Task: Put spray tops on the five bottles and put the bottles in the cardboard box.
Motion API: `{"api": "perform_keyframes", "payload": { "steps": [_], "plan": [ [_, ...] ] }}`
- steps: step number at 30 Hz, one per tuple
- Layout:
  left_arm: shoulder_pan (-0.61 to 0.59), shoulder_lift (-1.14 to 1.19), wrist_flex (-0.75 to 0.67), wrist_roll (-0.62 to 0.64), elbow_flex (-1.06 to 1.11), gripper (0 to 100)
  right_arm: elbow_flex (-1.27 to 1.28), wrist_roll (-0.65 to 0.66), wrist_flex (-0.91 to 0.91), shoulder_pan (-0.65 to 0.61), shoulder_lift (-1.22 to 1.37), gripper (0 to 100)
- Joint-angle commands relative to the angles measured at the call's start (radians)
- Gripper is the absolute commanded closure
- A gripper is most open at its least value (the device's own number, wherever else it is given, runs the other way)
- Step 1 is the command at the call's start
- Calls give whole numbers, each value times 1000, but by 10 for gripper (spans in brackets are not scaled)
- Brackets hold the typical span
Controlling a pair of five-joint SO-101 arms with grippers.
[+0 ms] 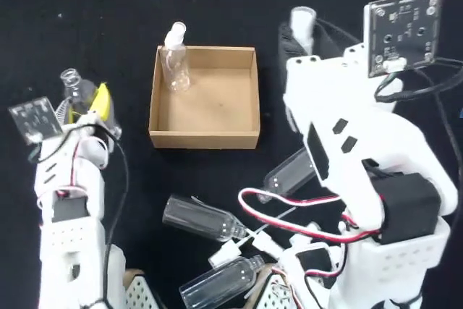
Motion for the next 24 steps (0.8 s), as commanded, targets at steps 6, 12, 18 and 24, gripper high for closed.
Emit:
{"api": "perform_keyframes", "payload": {
  "steps": [6, 12, 18, 24],
  "plan": [
    [139, -399, -18, 2, 156, 873, -51, -199, -77, -46, -36, 987],
    [214, -646, -20, 2, 275, 873, -35, -210, -80, -51, -38, 987],
    [239, -667, -2, 3, 285, 873, -35, -206, -183, -141, -38, 986],
    [352, -667, 15, 2, 285, 873, 15, -204, -379, -276, -41, 986]
  ]
}}
